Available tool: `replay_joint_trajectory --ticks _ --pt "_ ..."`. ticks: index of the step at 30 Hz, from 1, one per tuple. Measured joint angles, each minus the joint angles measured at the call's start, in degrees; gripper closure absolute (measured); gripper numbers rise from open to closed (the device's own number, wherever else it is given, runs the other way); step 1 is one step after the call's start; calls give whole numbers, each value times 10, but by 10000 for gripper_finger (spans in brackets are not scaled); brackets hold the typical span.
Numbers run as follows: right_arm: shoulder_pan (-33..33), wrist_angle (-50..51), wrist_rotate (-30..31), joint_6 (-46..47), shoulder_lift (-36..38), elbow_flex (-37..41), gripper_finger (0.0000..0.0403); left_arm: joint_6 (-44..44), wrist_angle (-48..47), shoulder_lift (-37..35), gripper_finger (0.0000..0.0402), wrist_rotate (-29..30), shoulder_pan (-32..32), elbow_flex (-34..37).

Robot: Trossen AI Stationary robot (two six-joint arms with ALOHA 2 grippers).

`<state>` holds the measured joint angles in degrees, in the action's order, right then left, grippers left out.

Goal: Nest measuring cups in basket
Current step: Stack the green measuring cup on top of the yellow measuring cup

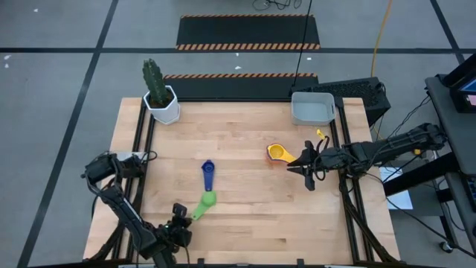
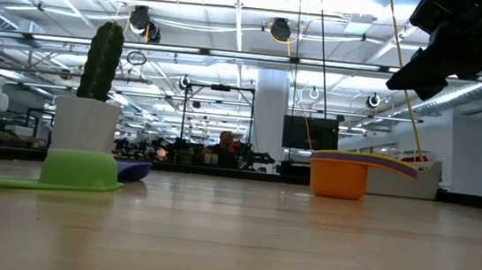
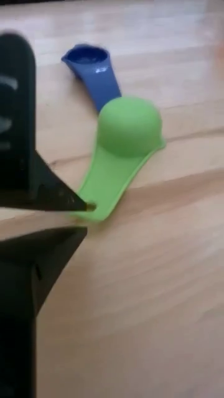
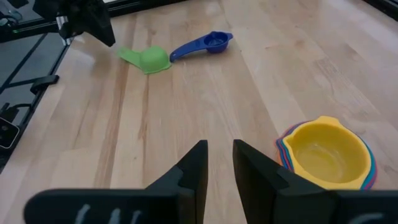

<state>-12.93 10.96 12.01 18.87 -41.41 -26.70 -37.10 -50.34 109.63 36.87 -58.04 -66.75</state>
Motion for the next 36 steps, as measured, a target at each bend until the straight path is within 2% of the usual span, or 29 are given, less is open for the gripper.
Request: replay_joint_trajectory --ticks 7,11,21,25,31,36 --pt "-8 1 0 -2 0 0 337 56 67 -1 232 -3 16 40" --pt "-12 2 0 -2 0 0 337 80 76 -1 221 15 19 53" --pt "-12 2 0 -2 0 0 337 131 128 -5 275 5 40 88" --pt "-12 1 0 -2 0 0 337 126 137 -4 301 1 50 95" --pt "-14 0 29 8 0 0 337 121 130 -1 381 59 60 98" --pt "-26 -48 62 5 -19 0 337 133 112 -11 388 84 86 98"
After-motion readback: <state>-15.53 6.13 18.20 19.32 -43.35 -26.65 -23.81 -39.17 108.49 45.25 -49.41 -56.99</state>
